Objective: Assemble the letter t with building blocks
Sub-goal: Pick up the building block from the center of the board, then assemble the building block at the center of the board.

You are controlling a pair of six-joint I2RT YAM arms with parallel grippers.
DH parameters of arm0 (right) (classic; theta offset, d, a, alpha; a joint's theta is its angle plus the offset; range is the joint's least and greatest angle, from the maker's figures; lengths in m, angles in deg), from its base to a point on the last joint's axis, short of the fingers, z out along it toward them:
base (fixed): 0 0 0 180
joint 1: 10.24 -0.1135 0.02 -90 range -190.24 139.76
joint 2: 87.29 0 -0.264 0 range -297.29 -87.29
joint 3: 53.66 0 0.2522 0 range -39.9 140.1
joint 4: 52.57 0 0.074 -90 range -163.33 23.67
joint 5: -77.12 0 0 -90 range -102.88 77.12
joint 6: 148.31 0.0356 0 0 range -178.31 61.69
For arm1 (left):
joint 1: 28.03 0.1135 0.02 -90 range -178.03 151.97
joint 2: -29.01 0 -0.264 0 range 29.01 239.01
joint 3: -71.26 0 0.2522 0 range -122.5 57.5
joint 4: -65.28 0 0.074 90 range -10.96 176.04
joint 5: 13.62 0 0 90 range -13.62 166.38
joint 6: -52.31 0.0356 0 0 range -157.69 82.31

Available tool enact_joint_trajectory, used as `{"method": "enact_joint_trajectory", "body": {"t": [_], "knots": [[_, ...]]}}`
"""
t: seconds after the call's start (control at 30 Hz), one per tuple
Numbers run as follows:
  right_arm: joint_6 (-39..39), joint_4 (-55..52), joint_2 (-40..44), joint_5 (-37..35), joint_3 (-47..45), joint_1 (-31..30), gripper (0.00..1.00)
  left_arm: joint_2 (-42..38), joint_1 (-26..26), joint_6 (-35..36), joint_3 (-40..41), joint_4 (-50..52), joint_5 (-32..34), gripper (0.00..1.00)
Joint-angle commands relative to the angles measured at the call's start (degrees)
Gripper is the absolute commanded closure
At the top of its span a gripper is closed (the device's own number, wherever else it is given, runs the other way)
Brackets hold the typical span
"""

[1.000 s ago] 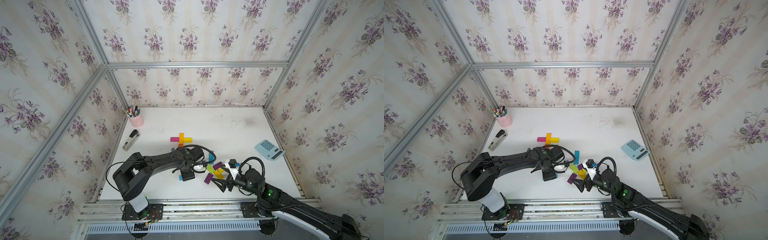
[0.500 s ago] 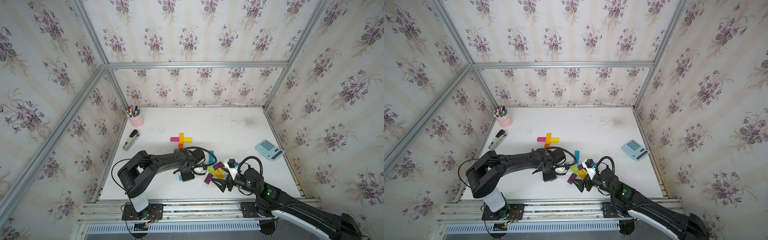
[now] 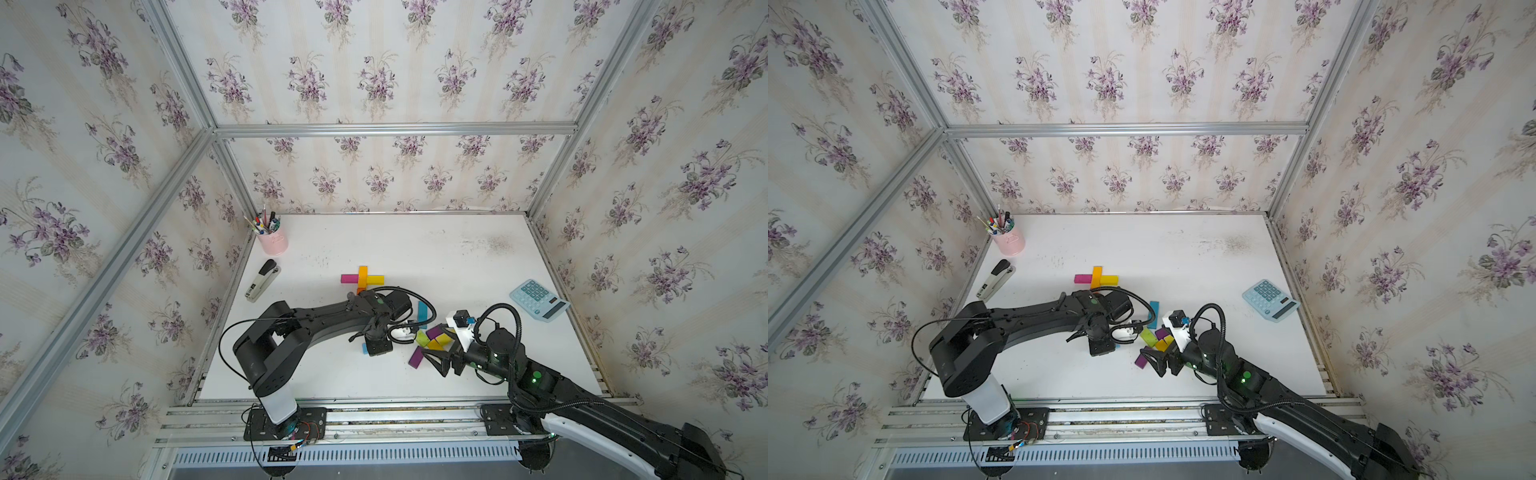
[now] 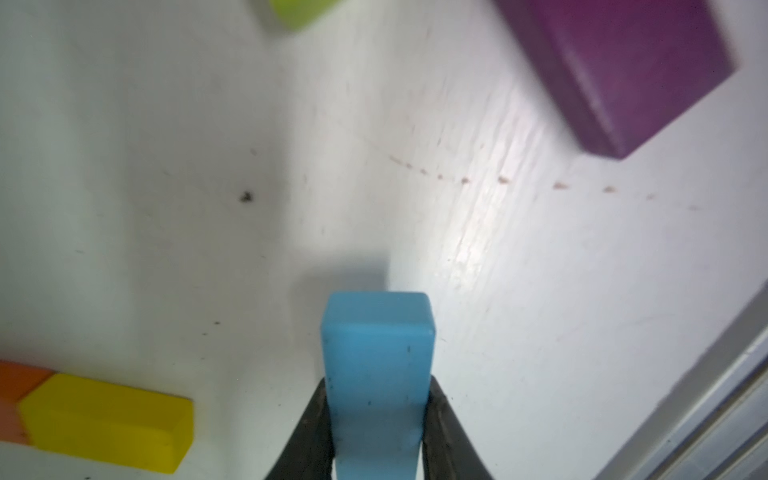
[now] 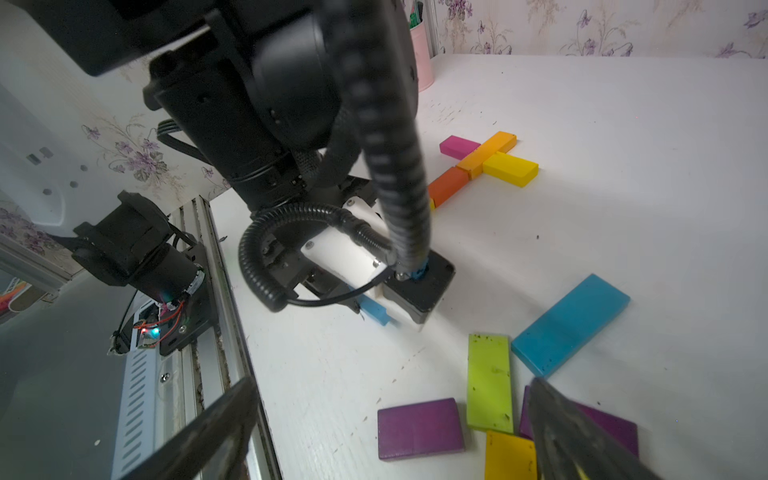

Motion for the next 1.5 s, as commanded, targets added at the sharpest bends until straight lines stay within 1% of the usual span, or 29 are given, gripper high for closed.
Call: {"method": "enact_joint_trajectory", "body": {"t": [0.0, 0.07, 0.13, 0.23, 0.3, 0.4, 0.53, 0.67, 0.83, 0.97, 1.27, 1.47], "knots": [[-2.3, 1.0, -6.1, 0.7, 2.4, 0.7, 0.00, -0.5, 1.9, 7.1, -3.9, 3.1, -2.2, 0.81], [-3.3, 2.1, -10.2, 1.0, 3.5, 1.7, 0.00, 0.7, 4.6, 10.5, -8.0, 6.0, -2.5, 0.82], [-4.6, 3.3, -13.2, 1.1, 4.7, 2.7, 0.00, 2.2, 8.1, 14.1, -11.6, 8.3, -4.1, 0.82], [-7.7, 4.0, -16.8, 1.2, 7.5, 3.7, 0.00, 4.1, 11.9, 16.8, -15.9, 8.3, -8.8, 0.81], [-10.0, 4.6, -19.3, 0.7, 8.7, 3.9, 0.00, 5.4, 12.1, 19.6, -17.2, 7.3, -8.8, 0.80], [-12.5, 9.2, -23.2, 0.9, 7.8, 4.0, 0.00, 7.8, 12.2, 24.3, -18.5, 6.6, -8.0, 0.80], [-13.0, 12.5, -27.9, 4.3, 6.5, 4.1, 0.02, 11.2, 12.2, 26.4, -20.0, 6.4, -6.0, 0.80], [-12.8, 14.9, -27.2, 5.8, 5.2, 4.1, 0.02, 12.6, 12.2, 27.8, -18.8, 5.2, -3.9, 0.80], [-12.7, 15.1, -24.0, 5.8, 3.4, 4.1, 0.01, 13.0, 11.7, 29.3, -16.1, 2.5, -2.2, 0.80], [-12.7, 15.6, -22.4, 6.2, 2.3, 4.1, 0.01, 14.4, 11.5, 29.6, -16.6, 2.9, -1.0, 0.80], [-13.0, 14.8, -26.7, 6.8, 4.2, 4.1, 0.01, 16.0, 11.1, 29.9, -17.0, 3.0, 0.0, 0.79], [-13.0, 14.5, -27.0, 6.4, 4.4, 4.1, 0.01, 16.3, 11.1, 29.9, -16.9, 3.5, 0.5, 0.79]]}}
